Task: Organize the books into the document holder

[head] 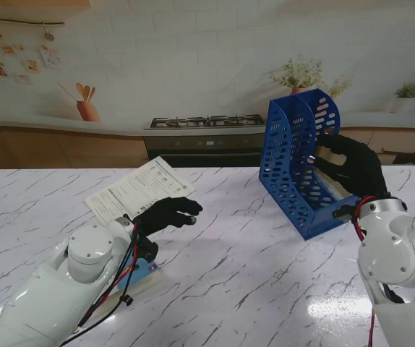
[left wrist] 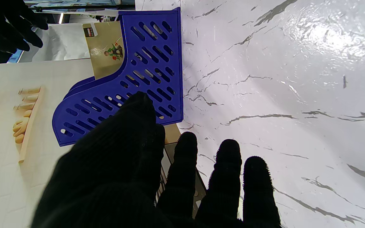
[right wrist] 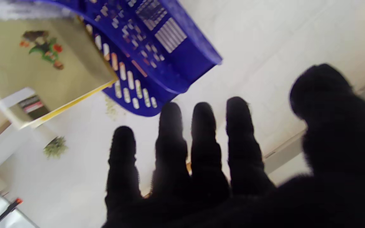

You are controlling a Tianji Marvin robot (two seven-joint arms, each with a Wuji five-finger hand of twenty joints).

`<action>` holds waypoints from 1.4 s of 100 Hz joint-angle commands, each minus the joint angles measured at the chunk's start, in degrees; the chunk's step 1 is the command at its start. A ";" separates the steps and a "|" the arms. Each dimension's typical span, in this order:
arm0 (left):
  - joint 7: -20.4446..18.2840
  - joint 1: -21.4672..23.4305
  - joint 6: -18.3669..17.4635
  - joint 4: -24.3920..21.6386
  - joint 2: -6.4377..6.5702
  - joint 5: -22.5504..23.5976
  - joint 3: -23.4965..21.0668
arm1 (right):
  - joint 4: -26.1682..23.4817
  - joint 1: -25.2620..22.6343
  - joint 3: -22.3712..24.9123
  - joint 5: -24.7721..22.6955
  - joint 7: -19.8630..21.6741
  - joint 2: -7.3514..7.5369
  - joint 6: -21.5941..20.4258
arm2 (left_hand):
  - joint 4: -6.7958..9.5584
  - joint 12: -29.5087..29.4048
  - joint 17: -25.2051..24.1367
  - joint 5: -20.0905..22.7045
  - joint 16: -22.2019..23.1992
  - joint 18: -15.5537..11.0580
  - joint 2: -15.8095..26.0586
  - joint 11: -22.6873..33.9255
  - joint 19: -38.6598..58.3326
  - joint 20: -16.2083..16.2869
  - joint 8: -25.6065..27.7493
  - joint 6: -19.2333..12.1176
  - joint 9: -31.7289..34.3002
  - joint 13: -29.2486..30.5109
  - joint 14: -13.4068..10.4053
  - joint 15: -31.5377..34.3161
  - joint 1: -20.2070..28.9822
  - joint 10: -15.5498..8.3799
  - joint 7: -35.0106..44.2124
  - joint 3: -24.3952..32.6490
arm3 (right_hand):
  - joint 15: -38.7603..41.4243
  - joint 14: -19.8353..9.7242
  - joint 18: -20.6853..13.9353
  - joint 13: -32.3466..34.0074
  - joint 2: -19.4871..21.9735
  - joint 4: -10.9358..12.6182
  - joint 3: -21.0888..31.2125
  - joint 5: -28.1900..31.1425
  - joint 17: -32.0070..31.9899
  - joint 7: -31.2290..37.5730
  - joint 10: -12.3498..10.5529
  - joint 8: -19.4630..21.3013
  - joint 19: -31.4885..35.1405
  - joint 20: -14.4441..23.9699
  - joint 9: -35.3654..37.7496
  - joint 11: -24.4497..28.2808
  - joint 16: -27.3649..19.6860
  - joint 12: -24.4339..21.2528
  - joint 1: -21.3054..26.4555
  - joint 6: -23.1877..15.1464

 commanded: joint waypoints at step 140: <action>2.24 8.11 0.91 -8.50 0.80 5.85 -4.39 | 10.19 -3.16 -12.92 19.47 7.56 -0.17 -13.44 | 1.11 0.08 0.71 0.61 -0.36 -0.39 1.92 0.13 1.12 1.64 0.14 -1.56 1.10 0.76 -2.01 0.29 -2.37 -1.81 1.35 -1.95 | 14.00 2.08 7.98 7.02 -0.14 -3.51 3.12 1.50 12.30 17.28 1.46 2.68 15.95 7.75 4.41 10.53 6.93 6.15 5.95 -1.84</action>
